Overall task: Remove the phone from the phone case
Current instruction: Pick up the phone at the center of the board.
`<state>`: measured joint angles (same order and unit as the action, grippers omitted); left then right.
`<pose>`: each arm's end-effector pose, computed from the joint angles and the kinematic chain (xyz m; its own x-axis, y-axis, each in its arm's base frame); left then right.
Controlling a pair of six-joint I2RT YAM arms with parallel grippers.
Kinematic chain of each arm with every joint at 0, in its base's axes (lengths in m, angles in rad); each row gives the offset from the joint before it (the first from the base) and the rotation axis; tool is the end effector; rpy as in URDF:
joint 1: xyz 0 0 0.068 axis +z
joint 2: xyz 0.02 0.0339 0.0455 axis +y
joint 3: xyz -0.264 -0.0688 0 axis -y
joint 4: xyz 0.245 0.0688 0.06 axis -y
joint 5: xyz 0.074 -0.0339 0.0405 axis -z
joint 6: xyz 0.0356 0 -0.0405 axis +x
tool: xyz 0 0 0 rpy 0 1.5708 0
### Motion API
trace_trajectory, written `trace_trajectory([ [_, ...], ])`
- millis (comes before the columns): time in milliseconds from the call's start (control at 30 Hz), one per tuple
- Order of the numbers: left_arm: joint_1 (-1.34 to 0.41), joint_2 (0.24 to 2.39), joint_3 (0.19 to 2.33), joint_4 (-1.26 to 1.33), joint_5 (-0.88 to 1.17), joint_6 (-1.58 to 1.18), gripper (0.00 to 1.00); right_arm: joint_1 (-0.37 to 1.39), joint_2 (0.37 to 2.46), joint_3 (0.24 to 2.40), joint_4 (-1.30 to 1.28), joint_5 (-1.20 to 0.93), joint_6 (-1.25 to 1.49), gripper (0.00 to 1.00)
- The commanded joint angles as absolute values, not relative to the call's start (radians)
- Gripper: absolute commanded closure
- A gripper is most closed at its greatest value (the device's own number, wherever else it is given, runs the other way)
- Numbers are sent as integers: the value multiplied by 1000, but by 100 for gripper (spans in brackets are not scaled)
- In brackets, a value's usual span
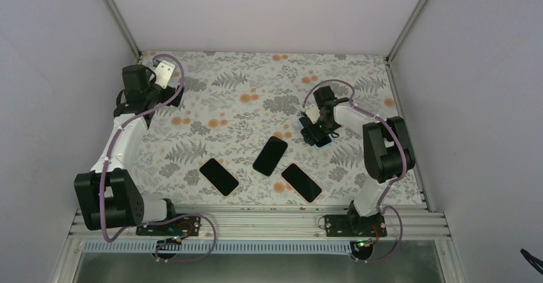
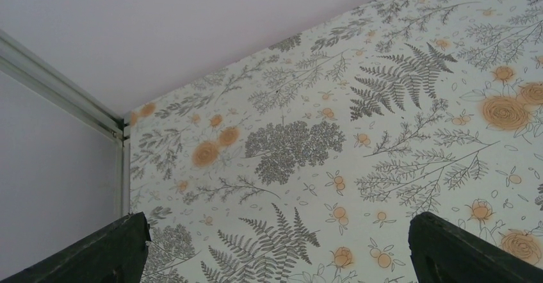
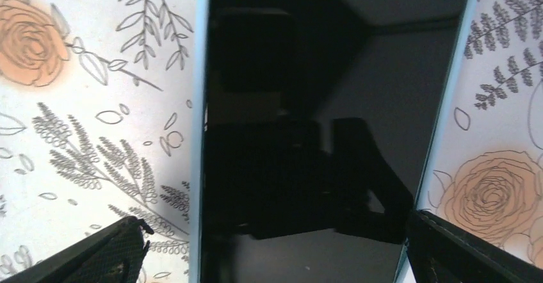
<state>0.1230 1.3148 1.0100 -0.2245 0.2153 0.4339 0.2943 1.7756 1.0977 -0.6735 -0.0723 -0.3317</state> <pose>0.2974 0.0291 0.2977 -0.4281 0.3609 -0.8285 0.2680 0.9263 0.2650 0.3112 0.0970 0.1582 -0.7840 -0.5770 -0.2287 -0.5919 0.8060 -0.0042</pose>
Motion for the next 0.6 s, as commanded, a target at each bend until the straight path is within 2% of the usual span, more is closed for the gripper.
trace_trajectory([
  [0, 132, 1338, 1046, -235, 219, 443, 0, 302, 1826, 1081, -660, 19, -299, 0],
  [233, 132, 1378, 1087, -269, 228, 446, 0, 299, 1845, 1066, -639, 36, -295, 0],
  [567, 132, 1372, 1075, -265, 222, 447, 0, 339, 1733, 1058, -634, 55, -333, 0],
])
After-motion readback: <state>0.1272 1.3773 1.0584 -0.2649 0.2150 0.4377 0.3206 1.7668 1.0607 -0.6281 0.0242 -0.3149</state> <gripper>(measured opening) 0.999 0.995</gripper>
